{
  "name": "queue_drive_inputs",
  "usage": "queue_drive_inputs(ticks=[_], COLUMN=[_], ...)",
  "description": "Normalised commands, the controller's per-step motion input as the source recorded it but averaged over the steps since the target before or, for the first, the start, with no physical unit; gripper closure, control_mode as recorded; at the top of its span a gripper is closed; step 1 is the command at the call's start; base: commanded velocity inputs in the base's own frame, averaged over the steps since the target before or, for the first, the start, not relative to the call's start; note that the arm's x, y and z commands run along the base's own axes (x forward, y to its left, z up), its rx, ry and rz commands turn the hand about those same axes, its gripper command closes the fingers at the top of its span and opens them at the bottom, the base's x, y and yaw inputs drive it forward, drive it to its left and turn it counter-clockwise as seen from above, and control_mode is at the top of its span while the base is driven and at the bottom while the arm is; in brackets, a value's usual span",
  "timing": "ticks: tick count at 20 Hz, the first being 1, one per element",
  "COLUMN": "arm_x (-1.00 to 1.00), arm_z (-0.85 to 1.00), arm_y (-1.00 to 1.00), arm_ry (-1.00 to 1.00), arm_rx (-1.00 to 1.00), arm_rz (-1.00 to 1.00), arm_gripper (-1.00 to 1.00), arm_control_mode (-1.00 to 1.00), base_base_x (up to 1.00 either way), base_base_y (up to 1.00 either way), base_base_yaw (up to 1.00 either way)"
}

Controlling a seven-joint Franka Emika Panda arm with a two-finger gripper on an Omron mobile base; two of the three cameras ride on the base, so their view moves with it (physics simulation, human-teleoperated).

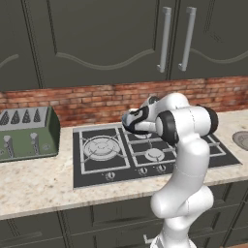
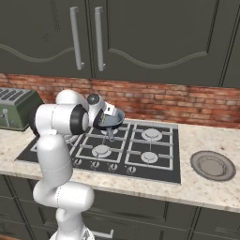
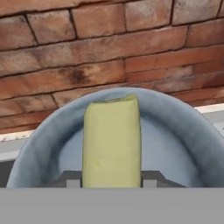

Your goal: Pick up the butter stick and place it in the pan. Then turn on the burner for the pan.

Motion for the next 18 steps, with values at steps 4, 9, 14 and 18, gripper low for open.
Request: queue_drive_inputs(ticks=[4,9,14,18], arm_x=[0.00,0.00,0.00,0.00], arm_z=[-0.26,-0.26,-0.21,-0.07], arm_y=[0.00,0.00,0.00,0.00], arm_ry=[0.00,0.00,0.00,0.00], arm_rx=[0.00,0.00,0.00,0.00], arm_rz=[0.00,0.00,0.00,0.00], arm_gripper=[1.00,1.00,1.00,1.00], arm_control_mode=[-1.00,-1.00,-1.00,-1.00], base_base_x=[0.00,0.00,0.00,0.00], base_base_y=[0.00,0.00,0.00,0.00], base_base_yaw=[0.00,0.00,0.00,0.00])
